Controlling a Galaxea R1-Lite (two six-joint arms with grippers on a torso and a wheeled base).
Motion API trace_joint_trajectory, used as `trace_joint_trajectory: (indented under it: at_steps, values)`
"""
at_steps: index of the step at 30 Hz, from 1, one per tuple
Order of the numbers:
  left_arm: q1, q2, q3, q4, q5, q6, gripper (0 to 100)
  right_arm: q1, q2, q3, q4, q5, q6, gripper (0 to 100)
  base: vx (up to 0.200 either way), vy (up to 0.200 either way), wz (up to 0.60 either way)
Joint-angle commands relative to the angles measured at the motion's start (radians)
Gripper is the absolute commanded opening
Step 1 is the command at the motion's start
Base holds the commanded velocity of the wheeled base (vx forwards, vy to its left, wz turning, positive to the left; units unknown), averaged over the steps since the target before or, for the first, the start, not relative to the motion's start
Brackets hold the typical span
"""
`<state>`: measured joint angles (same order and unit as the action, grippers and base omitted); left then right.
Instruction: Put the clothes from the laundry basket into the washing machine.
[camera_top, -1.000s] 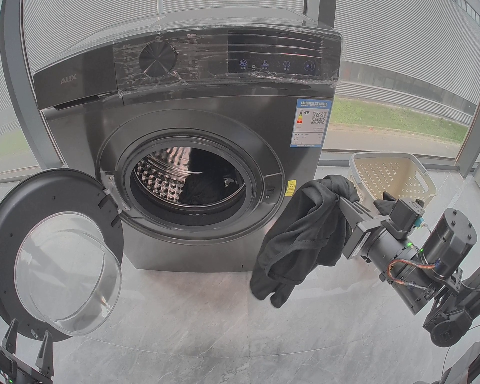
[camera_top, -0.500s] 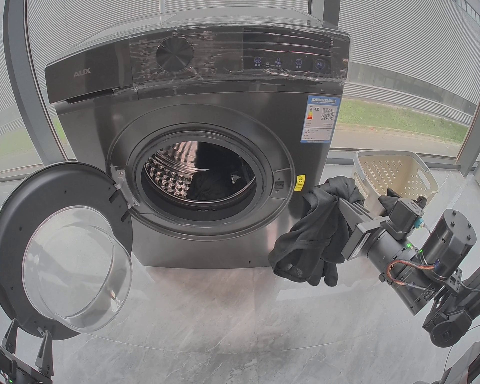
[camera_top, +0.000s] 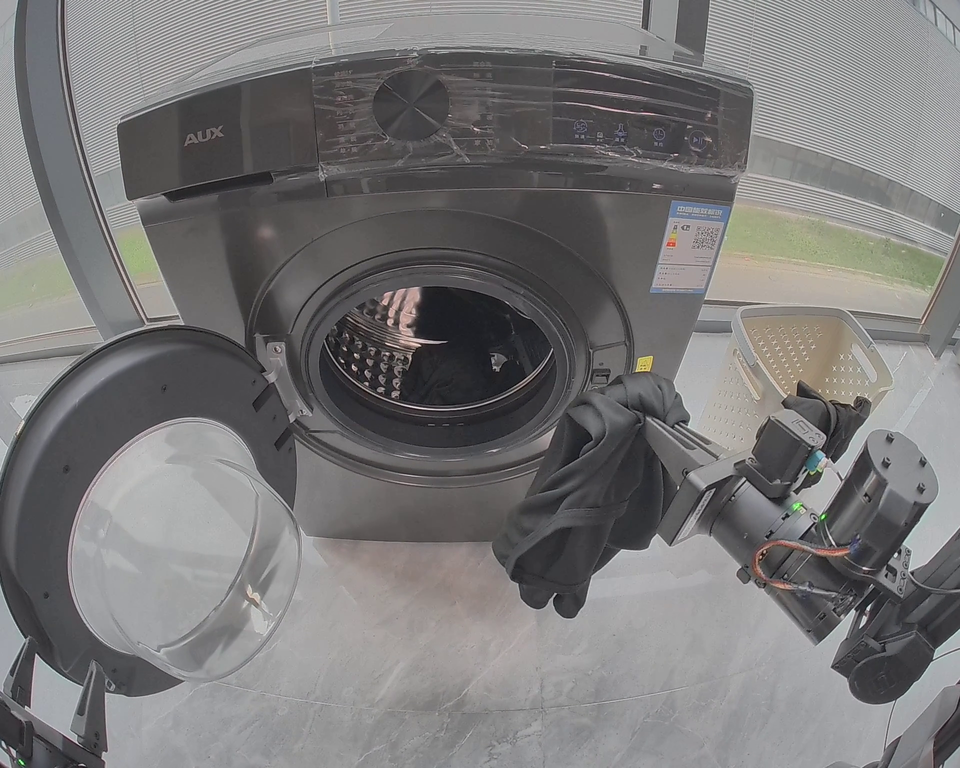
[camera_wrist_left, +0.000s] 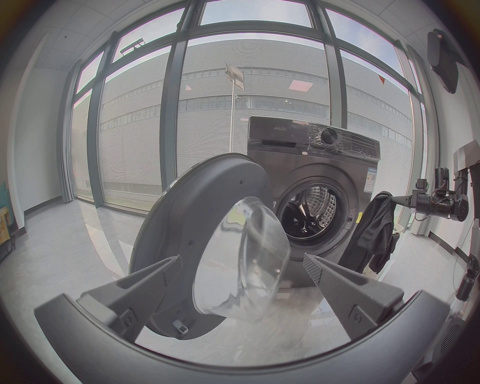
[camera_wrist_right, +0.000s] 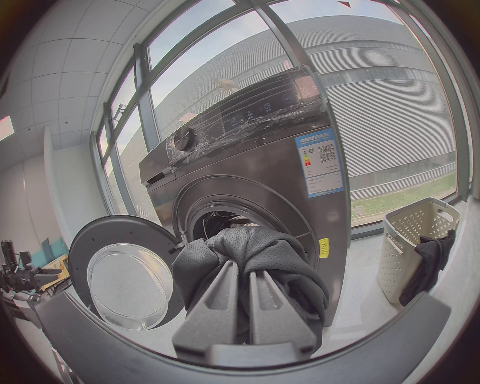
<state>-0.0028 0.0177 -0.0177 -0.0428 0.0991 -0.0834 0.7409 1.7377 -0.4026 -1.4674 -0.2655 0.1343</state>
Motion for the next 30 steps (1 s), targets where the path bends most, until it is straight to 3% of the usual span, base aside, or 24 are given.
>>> trace_joint_trajectory:
  at_steps: [1,14,17,20,23,25,27,29,30]
  values:
    - [0.000,-0.018,0.012,0.000,0.001,0.001,100,0.032,0.033,-0.001,-0.010,0.011,-0.001,0,0.000,0.000,0.00]
    - [0.000,-0.018,0.013,-0.003,-0.001,0.007,100,0.074,0.068,-0.021,-0.011,0.035,0.001,0,0.000,0.000,0.00]
    - [0.001,-0.018,0.016,-0.008,-0.012,0.037,100,0.077,0.094,-0.052,-0.011,0.051,0.002,0,0.000,0.000,0.00]
    - [0.001,-0.018,0.016,0.000,-0.027,0.050,100,0.078,0.122,-0.084,-0.011,0.071,0.002,0,0.000,0.000,0.00]
    - [0.003,-0.018,0.018,0.038,-0.076,0.073,100,0.087,0.166,-0.119,-0.016,0.060,0.005,0,0.000,0.000,0.00]
    - [0.003,-0.018,0.016,0.040,-0.084,0.099,100,0.089,0.191,-0.125,-0.036,0.058,0.005,0,0.000,0.000,0.00]
    - [0.004,-0.018,-0.005,0.017,-0.102,0.085,100,0.091,0.200,-0.127,-0.056,0.058,0.004,0,0.000,0.000,0.00]
    - [0.004,0.019,-0.119,-0.020,-0.176,0.037,100,0.091,0.206,-0.125,-0.059,0.058,0.005,0,0.000,0.000,0.00]
    - [0.004,0.028,-0.137,-0.022,-0.190,0.033,100,0.091,0.206,-0.125,-0.059,0.060,0.005,0,0.000,0.000,0.00]
